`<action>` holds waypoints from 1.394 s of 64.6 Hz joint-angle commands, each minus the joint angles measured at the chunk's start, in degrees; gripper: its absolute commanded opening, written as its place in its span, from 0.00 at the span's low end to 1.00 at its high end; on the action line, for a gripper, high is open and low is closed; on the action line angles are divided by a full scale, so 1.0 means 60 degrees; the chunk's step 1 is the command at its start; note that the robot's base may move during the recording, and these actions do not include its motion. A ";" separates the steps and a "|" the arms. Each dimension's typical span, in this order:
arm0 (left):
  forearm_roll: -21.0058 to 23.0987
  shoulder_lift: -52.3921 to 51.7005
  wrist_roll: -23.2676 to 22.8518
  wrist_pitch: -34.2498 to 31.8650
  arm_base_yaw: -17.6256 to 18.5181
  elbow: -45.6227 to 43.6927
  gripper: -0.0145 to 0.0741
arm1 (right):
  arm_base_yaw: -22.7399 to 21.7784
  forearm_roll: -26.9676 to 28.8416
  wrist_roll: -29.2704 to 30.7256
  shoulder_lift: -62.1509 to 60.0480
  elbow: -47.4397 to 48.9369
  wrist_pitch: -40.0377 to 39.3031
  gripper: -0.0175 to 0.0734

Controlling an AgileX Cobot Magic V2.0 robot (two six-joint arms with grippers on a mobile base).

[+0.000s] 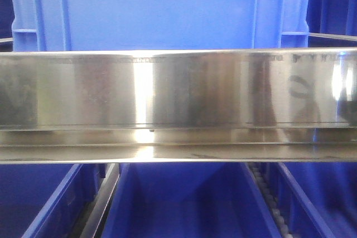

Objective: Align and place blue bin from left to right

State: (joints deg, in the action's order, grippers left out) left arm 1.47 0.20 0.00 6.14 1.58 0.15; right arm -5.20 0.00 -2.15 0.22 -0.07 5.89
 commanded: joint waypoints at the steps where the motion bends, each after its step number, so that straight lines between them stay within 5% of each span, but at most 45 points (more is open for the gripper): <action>1: -0.0014 -0.0033 0.0000 -0.0203 -0.0044 -0.0026 0.04 | 0.0026 0.0000 0.0041 -0.0036 0.0012 -0.0200 0.12; 31: -0.0014 -0.0033 0.0000 -0.1124 -0.0044 -0.0026 0.04 | 0.0024 0.0000 0.0041 -0.0036 0.0012 -0.0241 0.12; 66: -0.0031 -0.0033 0.0000 -0.2130 -0.0044 -0.0102 0.04 | 0.0024 0.0359 0.0021 -0.0036 0.0012 -0.2134 0.12; 72: -0.0013 -0.0033 0.0000 -0.1218 -0.0044 -0.1013 0.04 | 0.0024 0.0707 0.0021 -0.0036 0.0707 -0.1668 0.12; 81: -0.0013 0.0079 0.0000 0.1130 -0.0044 -0.3198 0.11 | 0.0045 0.0707 0.0021 0.0031 0.2833 0.1120 0.14; 90: -0.0013 0.1001 0.0000 0.3019 -0.0044 -0.5142 0.33 | 0.0045 0.0707 0.0021 0.0933 0.4704 0.2700 0.40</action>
State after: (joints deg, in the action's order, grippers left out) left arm 1.47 2.95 0.00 17.56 1.58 -24.63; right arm -5.06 4.06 -2.15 2.42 22.37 16.56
